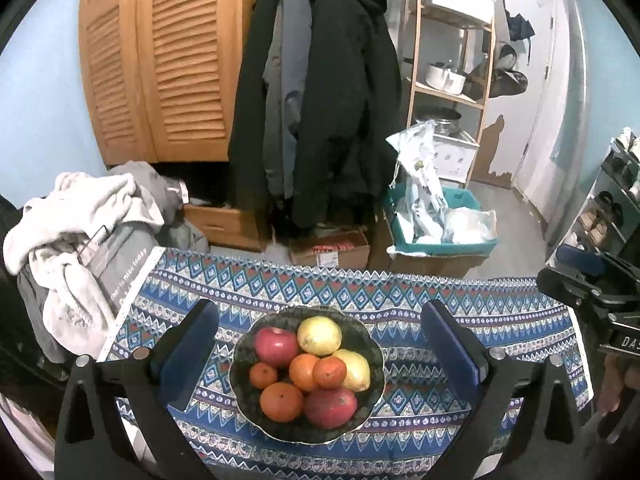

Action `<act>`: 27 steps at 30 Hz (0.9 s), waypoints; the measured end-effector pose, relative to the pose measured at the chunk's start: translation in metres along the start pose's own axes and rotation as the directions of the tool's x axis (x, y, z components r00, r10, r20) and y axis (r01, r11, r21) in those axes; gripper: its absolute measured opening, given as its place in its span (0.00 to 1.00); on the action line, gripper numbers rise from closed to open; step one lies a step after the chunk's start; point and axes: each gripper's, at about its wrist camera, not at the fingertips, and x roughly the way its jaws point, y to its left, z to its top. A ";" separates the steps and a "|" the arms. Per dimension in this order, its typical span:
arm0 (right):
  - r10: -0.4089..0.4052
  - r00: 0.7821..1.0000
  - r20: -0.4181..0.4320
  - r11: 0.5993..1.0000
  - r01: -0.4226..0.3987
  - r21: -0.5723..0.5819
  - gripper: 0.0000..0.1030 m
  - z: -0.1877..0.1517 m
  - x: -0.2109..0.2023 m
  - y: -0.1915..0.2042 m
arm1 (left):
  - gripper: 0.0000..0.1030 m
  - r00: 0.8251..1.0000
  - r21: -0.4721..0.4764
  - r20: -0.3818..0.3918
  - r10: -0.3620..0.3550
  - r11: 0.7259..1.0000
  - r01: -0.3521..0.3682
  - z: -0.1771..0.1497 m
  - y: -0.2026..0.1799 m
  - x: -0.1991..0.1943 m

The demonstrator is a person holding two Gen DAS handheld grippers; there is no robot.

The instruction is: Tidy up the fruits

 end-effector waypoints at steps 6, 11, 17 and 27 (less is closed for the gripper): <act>-0.032 0.999 0.033 0.999 0.032 0.017 0.78 0.000 -0.010 -0.011 | 0.99 1.000 0.010 0.014 0.017 1.000 -0.018 0.004 -0.008 -0.004; -0.053 0.998 0.038 0.998 0.052 0.021 0.78 -0.002 -0.010 -0.017 | 0.99 1.000 0.016 0.012 0.018 1.000 -0.018 0.004 -0.013 -0.005; -0.065 0.997 0.036 0.998 0.064 0.020 0.78 -0.003 -0.011 -0.020 | 0.99 0.999 0.025 0.024 0.024 0.999 -0.024 0.006 -0.018 -0.008; -0.073 0.997 0.039 0.997 0.072 0.021 0.78 -0.004 -0.014 -0.022 | 0.99 0.999 0.038 0.024 0.030 0.999 -0.031 0.007 -0.022 -0.009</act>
